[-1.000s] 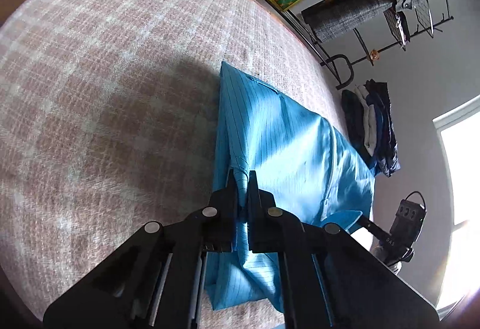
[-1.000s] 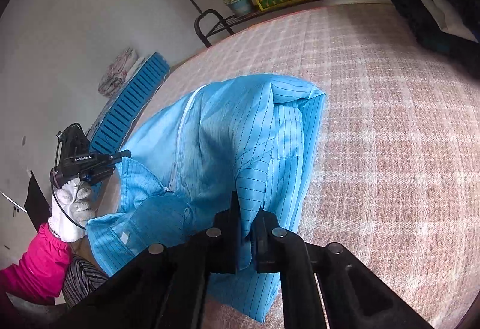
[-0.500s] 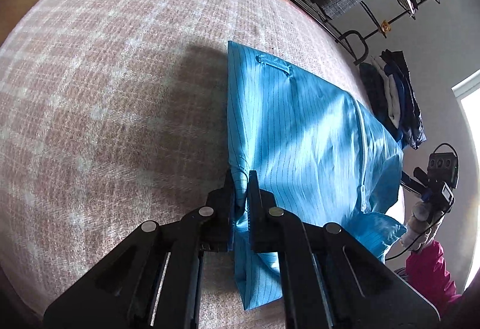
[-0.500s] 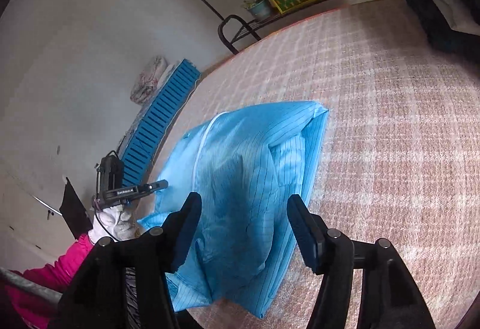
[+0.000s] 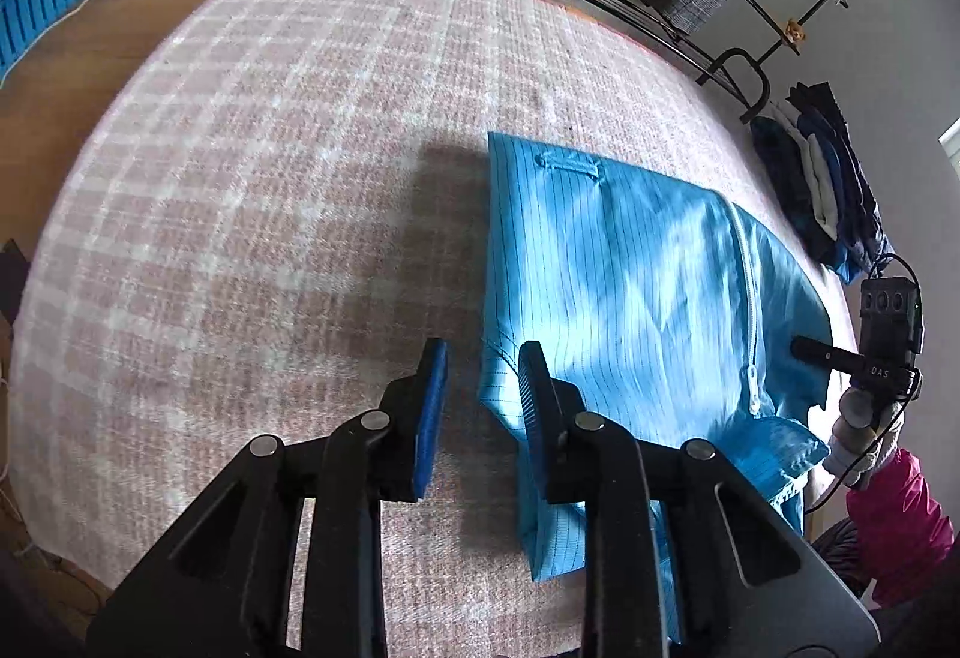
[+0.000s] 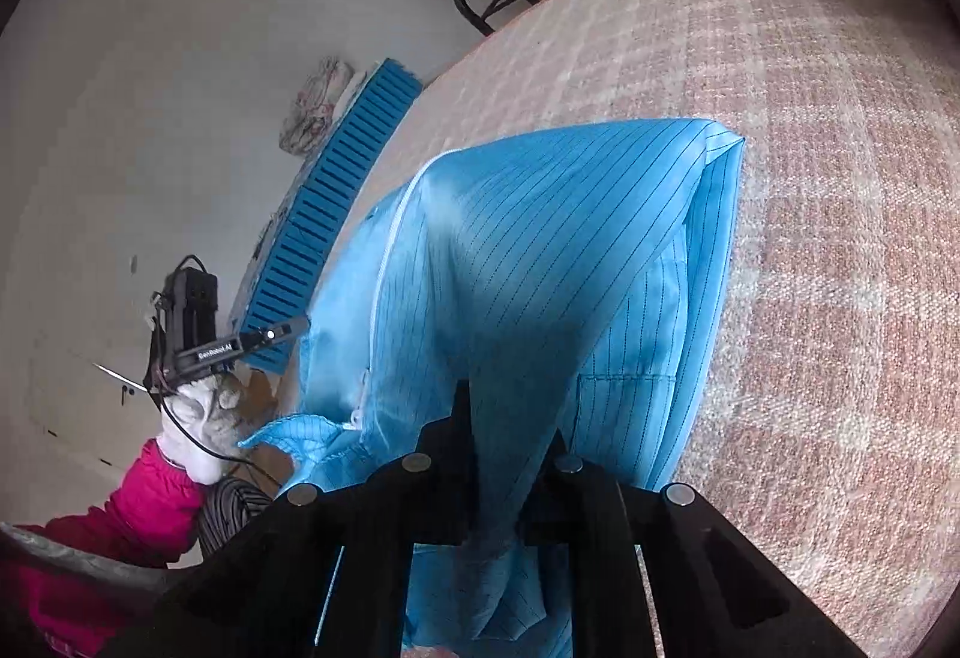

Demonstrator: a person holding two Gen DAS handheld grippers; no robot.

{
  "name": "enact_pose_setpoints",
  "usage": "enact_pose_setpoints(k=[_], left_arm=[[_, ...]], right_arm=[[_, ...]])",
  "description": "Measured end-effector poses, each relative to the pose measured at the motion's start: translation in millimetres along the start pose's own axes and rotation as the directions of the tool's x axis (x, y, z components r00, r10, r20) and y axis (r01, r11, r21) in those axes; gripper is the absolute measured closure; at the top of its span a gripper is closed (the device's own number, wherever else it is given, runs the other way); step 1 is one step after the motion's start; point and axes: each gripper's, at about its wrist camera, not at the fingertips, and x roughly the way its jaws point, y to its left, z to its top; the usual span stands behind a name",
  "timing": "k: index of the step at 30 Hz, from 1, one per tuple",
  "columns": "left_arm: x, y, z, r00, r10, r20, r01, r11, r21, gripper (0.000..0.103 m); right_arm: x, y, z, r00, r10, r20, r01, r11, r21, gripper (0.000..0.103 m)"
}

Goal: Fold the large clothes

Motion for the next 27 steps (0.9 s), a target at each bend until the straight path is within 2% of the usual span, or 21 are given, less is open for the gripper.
enact_pose_setpoints(k=[1, 2, 5, 8, 11, 13, 14, 16, 18, 19, 20, 22, 23, 24, 27], left_arm=[[-7.7, -4.7, 1.2, 1.000, 0.003, 0.018, -0.004, 1.000, 0.012, 0.081], [-15.2, -11.1, 2.4, 0.999, 0.010, 0.037, -0.011, 1.000, 0.021, 0.080], [-27.4, -49.3, 3.7, 0.997, -0.058, 0.053, 0.053, 0.995, 0.085, 0.080], [-16.7, -112.9, -2.6, 0.990, -0.138, 0.004, 0.135, 0.970, 0.202, 0.080], [8.7, -175.0, -12.4, 0.970, -0.224, -0.090, 0.241, 0.927, 0.287, 0.078], [28.7, -208.5, -20.5, 0.959, -0.246, -0.142, 0.280, 0.903, 0.326, 0.078], [37.5, -222.3, -24.1, 0.955, -0.252, -0.155, 0.291, 0.894, 0.341, 0.078], [55.9, -241.0, -29.0, 0.953, -0.246, -0.175, 0.294, 0.886, 0.359, 0.078], [76.2, -249.6, -33.0, 0.951, -0.225, -0.214, 0.291, 0.886, 0.361, 0.078], [85.5, -249.5, -35.6, 0.945, -0.223, -0.239, 0.298, 0.888, 0.349, 0.078], [92.2, -248.0, -39.8, 0.937, -0.227, -0.265, 0.309, 0.892, 0.330, 0.078], [105.5, -243.9, -44.9, 0.926, -0.230, -0.298, 0.320, 0.898, 0.303, 0.078], [109.6, -243.4, -48.8, 0.925, -0.224, -0.306, 0.318, 0.898, 0.304, 0.078], [111.7, -243.5, -52.2, 0.926, -0.221, -0.306, 0.317, 0.895, 0.313, 0.078], [114.0, -246.0, -53.7, 0.926, -0.224, -0.303, 0.321, 0.890, 0.323, 0.078]], right_arm=[[-3.0, -3.1, 2.6, 1.000, 0.015, 0.011, -0.016, 1.000, 0.012, 0.084], [-8.6, -8.1, 5.3, 0.999, 0.040, 0.026, -0.041, 0.999, 0.030, 0.066], [-28.9, -28.7, 14.8, 0.984, 0.124, 0.127, -0.138, 0.985, 0.105, 0.047], [-35.0, -51.1, 28.1, 0.970, 0.162, 0.180, -0.194, 0.965, 0.177, 0.044], [-22.4, -66.9, 41.1, 0.969, 0.165, 0.184, -0.208, 0.947, 0.246, 0.045], [-11.1, -77.0, 45.9, 0.966, 0.182, 0.183, -0.231, 0.928, 0.293, 0.045], [-7.0, -81.0, 47.8, 0.965, 0.190, 0.180, -0.238, 0.922, 0.306, 0.049], [-0.1, -79.2, 54.9, 0.963, 0.205, 0.176, -0.251, 0.919, 0.304, 0.050], [8.3, -73.3, 65.9, 0.964, 0.200, 0.176, -0.246, 0.921, 0.302, 0.048], [4.8, -73.7, 67.9, 0.967, 0.181, 0.181, -0.230, 0.926, 0.298, 0.051], [3.8, -72.3, 70.6, 0.969, 0.158, 0.190, -0.209, 0.933, 0.292, 0.064], [-2.0, -69.6, 77.2, 0.971, 0.114, 0.211, -0.170, 0.947, 0.273, 0.082], [-6.4, -65.0, 82.8, 0.971, 0.090, 0.224, -0.146, 0.958, 0.248, 0.091], [-10.6, -60.9, 88.5, 0.971, 0.054, 0.231, -0.105, 0.970, 0.218, 0.095], [-4.9, -44.0, 98.6, 0.976, -0.120, 0.183, 0.101, 0.989, 0.113, 0.098]])
